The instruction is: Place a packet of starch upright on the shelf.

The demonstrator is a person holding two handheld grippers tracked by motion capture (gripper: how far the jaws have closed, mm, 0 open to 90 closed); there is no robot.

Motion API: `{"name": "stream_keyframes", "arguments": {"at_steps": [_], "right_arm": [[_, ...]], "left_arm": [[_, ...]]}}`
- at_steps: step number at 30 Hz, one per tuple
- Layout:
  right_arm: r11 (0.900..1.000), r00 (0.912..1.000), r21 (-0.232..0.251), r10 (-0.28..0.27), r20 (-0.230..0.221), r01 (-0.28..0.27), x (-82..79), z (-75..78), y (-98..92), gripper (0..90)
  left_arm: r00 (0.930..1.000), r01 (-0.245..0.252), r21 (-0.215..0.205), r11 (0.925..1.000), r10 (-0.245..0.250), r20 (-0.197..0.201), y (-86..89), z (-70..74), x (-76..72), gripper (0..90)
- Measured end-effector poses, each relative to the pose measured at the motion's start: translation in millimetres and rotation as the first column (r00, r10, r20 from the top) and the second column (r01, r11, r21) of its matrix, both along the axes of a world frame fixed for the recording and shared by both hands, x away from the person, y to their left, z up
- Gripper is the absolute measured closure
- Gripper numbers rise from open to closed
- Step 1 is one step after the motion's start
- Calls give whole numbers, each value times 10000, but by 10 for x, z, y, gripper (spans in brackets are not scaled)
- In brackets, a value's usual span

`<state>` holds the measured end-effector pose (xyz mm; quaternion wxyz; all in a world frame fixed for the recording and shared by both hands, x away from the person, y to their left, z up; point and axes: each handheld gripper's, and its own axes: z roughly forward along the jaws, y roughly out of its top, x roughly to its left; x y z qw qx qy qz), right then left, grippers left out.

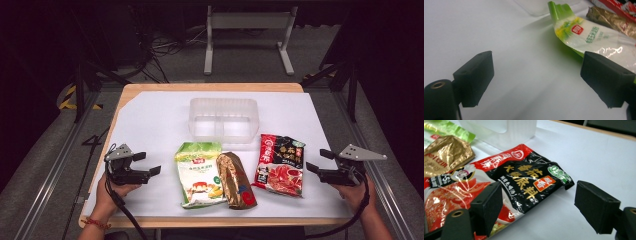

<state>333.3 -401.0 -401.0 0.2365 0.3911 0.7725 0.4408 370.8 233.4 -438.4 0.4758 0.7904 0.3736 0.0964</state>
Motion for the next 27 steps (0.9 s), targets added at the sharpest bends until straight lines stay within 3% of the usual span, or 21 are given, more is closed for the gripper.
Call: {"name": "stream_keyframes", "arguments": {"at_steps": [2, 3, 5, 6, 7, 8, 10, 12, 17, 19, 21, 23, 26, 27], "right_arm": [[9997, 9993, -153, 173, 344, -167, -55, 9, 45, 230], [9996, 9985, -57, 270, 468, -268, -80, 14, 59, 231], [9992, 9969, -156, 376, 685, -366, -117, 28, 89, 232], [9991, 9966, -229, 379, 727, -363, -135, 35, 106, 231], [9990, 9964, -213, 405, 745, -390, -147, 38, 112, 228], [9990, 9963, -167, 419, 751, -407, -155, 36, 114, 231], [9990, 9968, -211, 416, 688, -402, -160, 21, 120, 233], [9987, 9971, -239, 464, 598, -450, -158, 5, 127, 234], [9972, 9969, -433, 632, 468, -612, -170, -36, 182, 238], [9967, 9967, -450, 698, 414, -679, -167, -45, 193, 238], [9957, 9964, -493, 801, 288, -786, -159, -70, 221, 235], [9954, 9963, -516, 817, 255, -803, -156, -77, 229, 236], [9942, 9958, -596, 903, 144, -893, -139, -101, 265, 235], [9942, 9958, -596, 903, 144, -893, -139, -101, 265, 235]], "left_arm": [[9998, 184, -117, 9998, -185, -58, -12, 4, 2, 151], [9997, 215, 126, 9997, -216, 115, -52, 20, -20, 144], [9995, 214, 143, 9997, -217, 226, -74, 31, -51, 144], [9987, -387, 330, 9987, 376, 349, -90, 38, -69, 60], [9984, -481, 286, 9984, 472, 309, -90, 48, -75, 5], [9987, -383, 133, 9992, 378, 346, -83, 53, -82, 74], [9980, -248, 178, 9995, 238, 577, -86, 75, -108, 78], [9984, -124, 146, 9998, 116, 554, -90, 79, -106, 77], [9989, 280, 531, 9982, -299, 365, -200, 60, -114, 91], [9991, 334, 501, 9982, -347, 256, -214, 55, -105, 76], [9978, 638, 283, 9976, -633, -174, -257, 49, -58, 86], [9968, 773, 222, 9968, -768, -240, -282, 50, -40, 86], [9878, 1339, -10, 9910, -1336, -806, -431, 44, 39, 85], [9878, 1339, -10, 9910, -1336, -806, -431, 44, 39, 84]]}}
